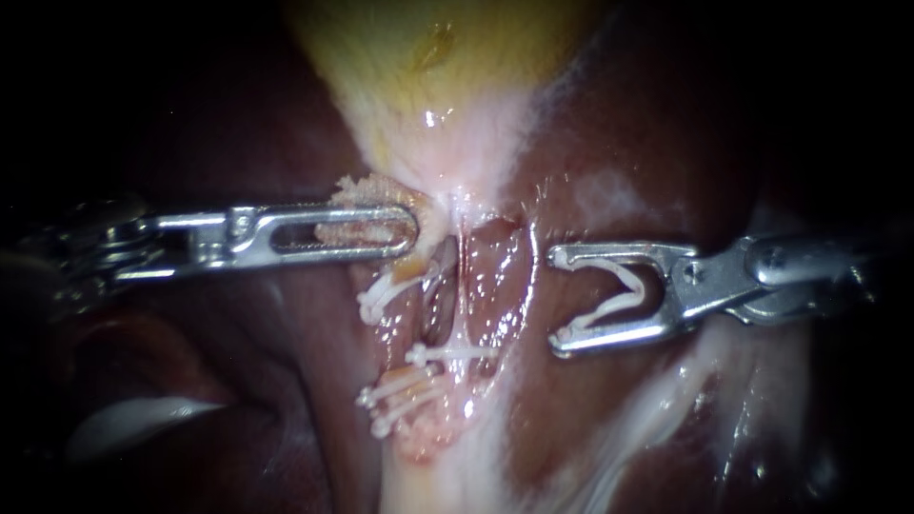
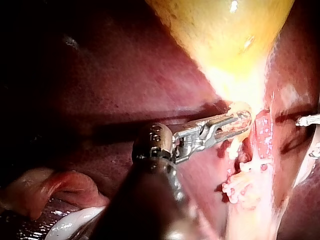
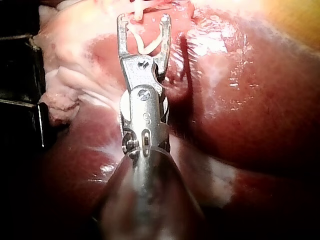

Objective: Clipping second clip right tube

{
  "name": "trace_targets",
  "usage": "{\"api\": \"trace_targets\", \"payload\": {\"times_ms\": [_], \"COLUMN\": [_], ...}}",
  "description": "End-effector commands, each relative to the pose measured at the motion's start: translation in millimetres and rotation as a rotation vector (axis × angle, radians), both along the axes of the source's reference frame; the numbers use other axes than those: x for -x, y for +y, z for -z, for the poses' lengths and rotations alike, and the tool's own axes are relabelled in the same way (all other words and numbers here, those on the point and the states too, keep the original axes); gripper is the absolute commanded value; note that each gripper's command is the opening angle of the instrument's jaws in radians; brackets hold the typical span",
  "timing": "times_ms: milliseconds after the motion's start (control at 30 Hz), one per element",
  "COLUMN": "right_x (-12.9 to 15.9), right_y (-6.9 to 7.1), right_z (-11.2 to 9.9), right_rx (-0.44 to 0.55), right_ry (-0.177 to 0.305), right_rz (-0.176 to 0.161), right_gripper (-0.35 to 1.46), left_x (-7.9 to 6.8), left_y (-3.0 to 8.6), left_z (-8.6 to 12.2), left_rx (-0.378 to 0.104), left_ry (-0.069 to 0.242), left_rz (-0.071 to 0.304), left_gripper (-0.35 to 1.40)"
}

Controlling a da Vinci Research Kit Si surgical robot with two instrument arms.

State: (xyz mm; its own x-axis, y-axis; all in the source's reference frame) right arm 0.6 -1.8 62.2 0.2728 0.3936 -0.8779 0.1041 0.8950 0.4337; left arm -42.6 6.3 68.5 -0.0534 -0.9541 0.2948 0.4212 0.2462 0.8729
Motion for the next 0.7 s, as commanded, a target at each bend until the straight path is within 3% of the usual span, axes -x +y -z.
{"api": "trace_targets", "payload": {"times_ms": [33,267,500,700], "right_x": [0.0,0.0,0.0,-0.1], "right_y": [0.0,0.0,0.0,0.0], "right_z": [0.0,0.0,0.0,0.1], "right_rx": [0.0,0.0,0.0,-0.001], "right_ry": [0.0,0.0,0.0,0.002], "right_rz": [0.0,0.0,0.0,0.002], "right_gripper": [0.5,0.5,0.5,0.5], "left_x": [0.0,-1.7,-4.9,-5.9], "left_y": [0.0,1.0,2.6,3.1], "left_z": [0.1,1.2,3.9,4.9], "left_rx": [0.0,-0.01,-0.008,0.003], "left_ry": [-0.001,-0.009,-0.002,-0.005], "left_rz": [0.0,-0.01,0.021,0.031], "left_gripper": [-0.35,-0.35,-0.35,-0.35]}}
